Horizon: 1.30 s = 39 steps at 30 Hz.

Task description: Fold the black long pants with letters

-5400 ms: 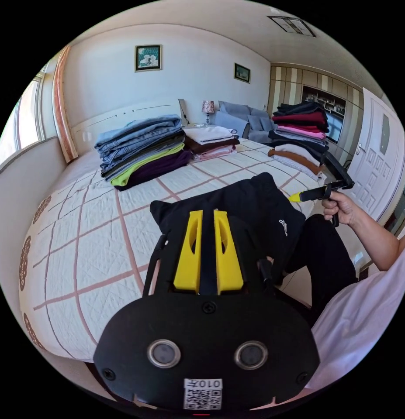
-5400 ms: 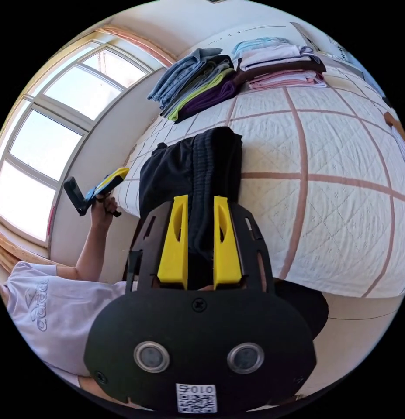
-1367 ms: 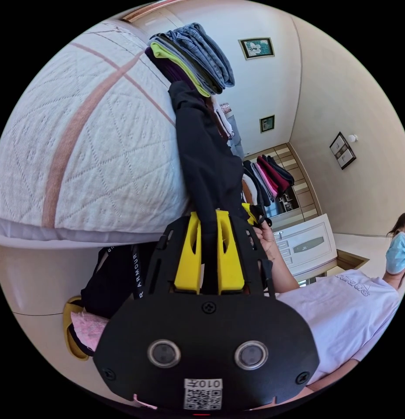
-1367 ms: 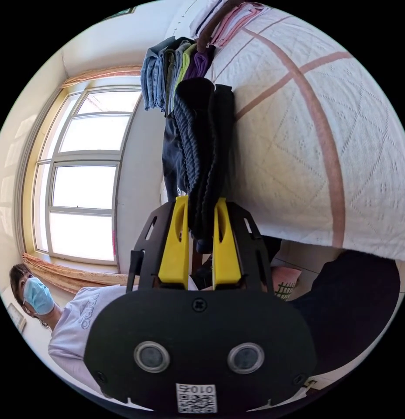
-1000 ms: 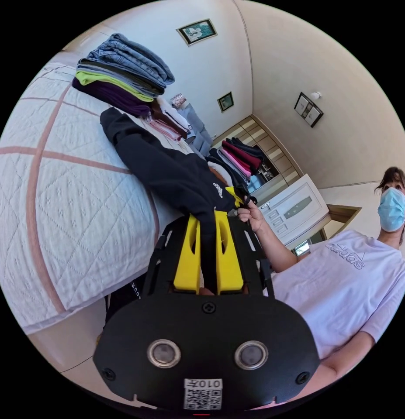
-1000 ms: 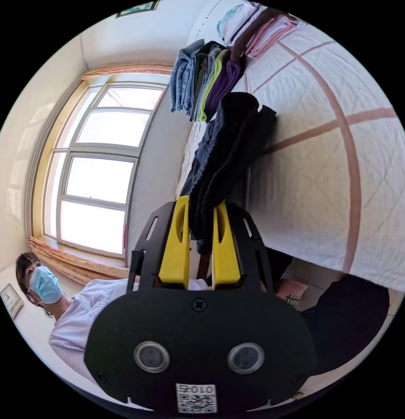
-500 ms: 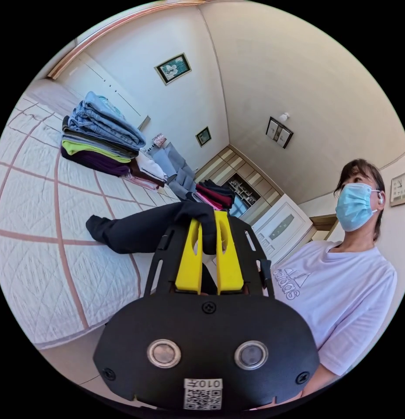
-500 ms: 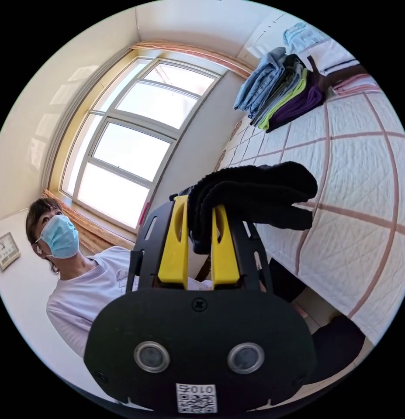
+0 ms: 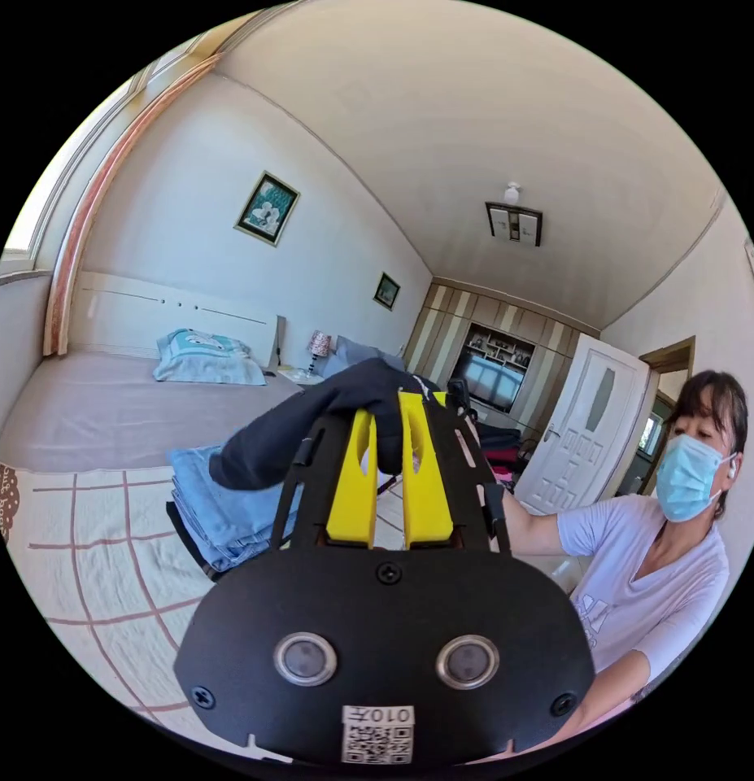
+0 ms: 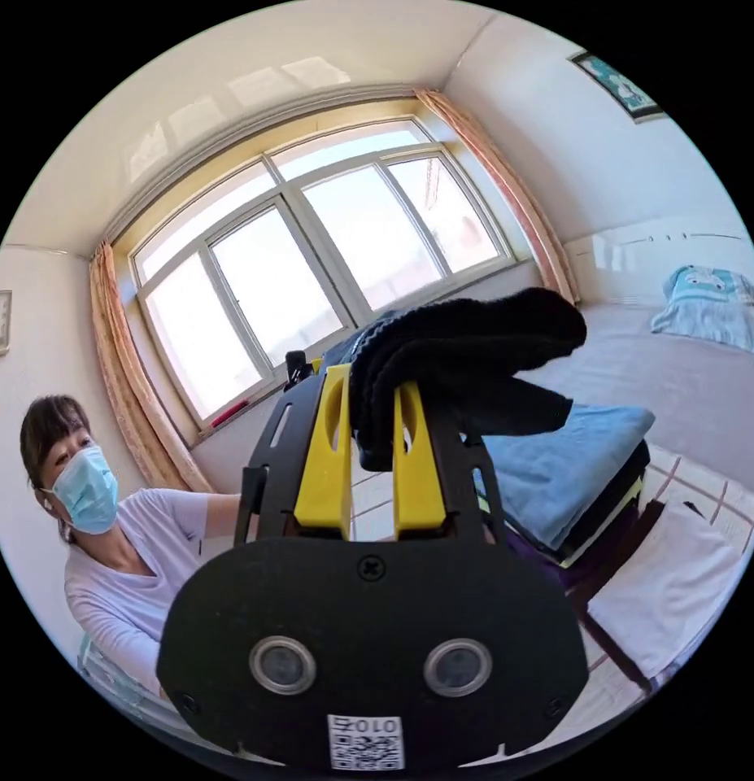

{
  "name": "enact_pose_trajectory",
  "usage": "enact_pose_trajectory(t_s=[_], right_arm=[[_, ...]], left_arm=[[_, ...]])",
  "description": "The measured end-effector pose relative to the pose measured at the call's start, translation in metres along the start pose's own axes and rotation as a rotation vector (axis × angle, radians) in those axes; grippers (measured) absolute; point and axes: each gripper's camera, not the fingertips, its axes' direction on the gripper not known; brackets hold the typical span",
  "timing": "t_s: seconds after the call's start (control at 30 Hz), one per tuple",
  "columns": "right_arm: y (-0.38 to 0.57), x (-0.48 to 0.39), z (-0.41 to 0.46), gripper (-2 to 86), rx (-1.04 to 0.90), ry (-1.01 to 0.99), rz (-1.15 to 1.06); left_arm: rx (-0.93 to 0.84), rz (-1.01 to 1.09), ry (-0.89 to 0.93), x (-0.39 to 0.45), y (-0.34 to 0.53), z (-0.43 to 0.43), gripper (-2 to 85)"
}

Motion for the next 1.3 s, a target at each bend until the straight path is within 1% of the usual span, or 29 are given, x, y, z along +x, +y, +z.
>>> enact_pose_trajectory(t_s=[0.03,0.07,0.1,0.13,0.17,0.2,0.23,0.27,0.3,0.33,0.37,0.43,0.5,0.53,0.63,0.7,0.77,0.87,0.93,0.97,1.03,1.1,1.17,1.2,1.23,1.27,1.3], right_arm=[[-0.011,0.029,0.012,7.5,-0.015,0.019,0.045],[-0.013,0.063,0.026,7.8,-0.034,0.036,0.111],[-0.012,0.081,0.034,8.0,-0.045,0.053,0.146],[-0.002,0.122,0.052,8.3,-0.075,0.080,0.241],[0.017,0.170,0.070,8.5,-0.109,0.076,0.401],[0.031,0.193,0.080,8.6,-0.127,0.069,0.497],[0.059,0.231,0.097,8.7,-0.168,0.056,0.646],[0.081,0.249,0.101,8.8,-0.131,0.013,0.685],[0.089,0.254,0.100,8.8,-0.087,-0.021,0.691],[0.098,0.258,0.098,8.9,-0.037,-0.061,0.695],[0.097,0.257,0.097,8.9,-0.057,-0.053,0.683],[0.091,0.253,0.097,9.0,-0.104,-0.034,0.700],[0.083,0.243,0.098,9.0,-0.108,-0.093,0.693],[0.076,0.237,0.101,9.0,-0.135,-0.103,0.679],[0.077,0.242,0.118,9.3,-0.251,-0.011,0.719],[0.085,0.242,0.114,9.4,-0.218,-0.010,0.705],[0.097,0.233,0.103,9.1,-0.196,0.034,0.664],[0.113,0.220,0.093,8.1,-0.177,0.055,0.616],[0.124,0.208,0.088,6.7,-0.175,0.050,0.594],[0.135,0.190,0.082,5.7,-0.160,0.071,0.557],[0.158,0.150,0.071,4.8,-0.120,0.125,0.456],[0.192,0.106,0.066,4.6,-0.128,0.163,0.363],[0.256,0.057,0.057,4.8,-0.151,0.204,0.296],[0.275,0.047,0.054,4.7,-0.161,0.214,0.292],[0.312,0.031,0.045,4.6,-0.162,0.234,0.300],[0.350,0.019,0.034,4.4,-0.152,0.244,0.333],[0.369,0.014,0.028,4.2,-0.152,0.243,0.354]], left_arm=[[-0.023,-0.083,-0.020,-0.039,-0.002,0.017,8.0],[-0.035,-0.122,-0.028,-0.059,0.001,0.026,8.0],[-0.062,-0.215,-0.044,-0.101,0.012,0.047,7.9],[-0.098,-0.336,-0.063,-0.146,0.032,0.071,7.8],[-0.125,-0.399,-0.077,-0.168,0.044,0.084,7.7],[-0.182,-0.523,-0.107,-0.208,0.073,0.109,7.6],[-0.234,-0.623,-0.140,-0.240,0.102,0.129,7.4],[-0.236,-0.659,-0.155,-0.251,0.116,0.135,7.3],[-0.187,-0.726,-0.123,-0.270,0.139,0.141,7.2],[-0.111,-0.763,-0.054,-0.282,0.154,0.145,7.1],[-0.085,-0.768,-0.022,-0.286,0.158,0.146,7.0],[-0.118,-0.769,0.043,-0.301,0.160,0.152,7.1],[-0.099,-0.765,0.108,-0.311,0.156,0.148,7.3],[-0.086,-0.769,0.126,-0.317,0.153,0.144,7.4],[-0.124,-0.793,0.107,-0.331,0.154,0.141,8.7],[-0.104,-0.806,0.120,-0.338,0.156,0.138,10.0],[-0.064,-0.792,0.143,-0.342,0.153,0.130,11.2],[-0.095,-0.738,0.024,-0.345,0.131,0.118,12.8],[-0.122,-0.687,-0.073,-0.345,0.103,0.125,13.6],[-0.124,-0.684,-0.094,-0.346,0.096,0.129,13.7],[-0.192,-0.704,-0.158,-0.359,0.072,0.154,13.8],[-0.198,-0.719,-0.201,-0.367,0.053,0.172,13.7],[-0.200,-0.718,-0.233,-0.372,0.034,0.189,13.5],[-0.240,-0.720,-0.260,-0.376,0.023,0.204,13.2],[-0.302,-0.720,-0.283,-0.380,0.015,0.221,12.8],[-0.337,-0.717,-0.290,-0.381,0.012,0.230,12.6],[-0.378,-0.717,-0.307,-0.383,0.006,0.244,12.0]])
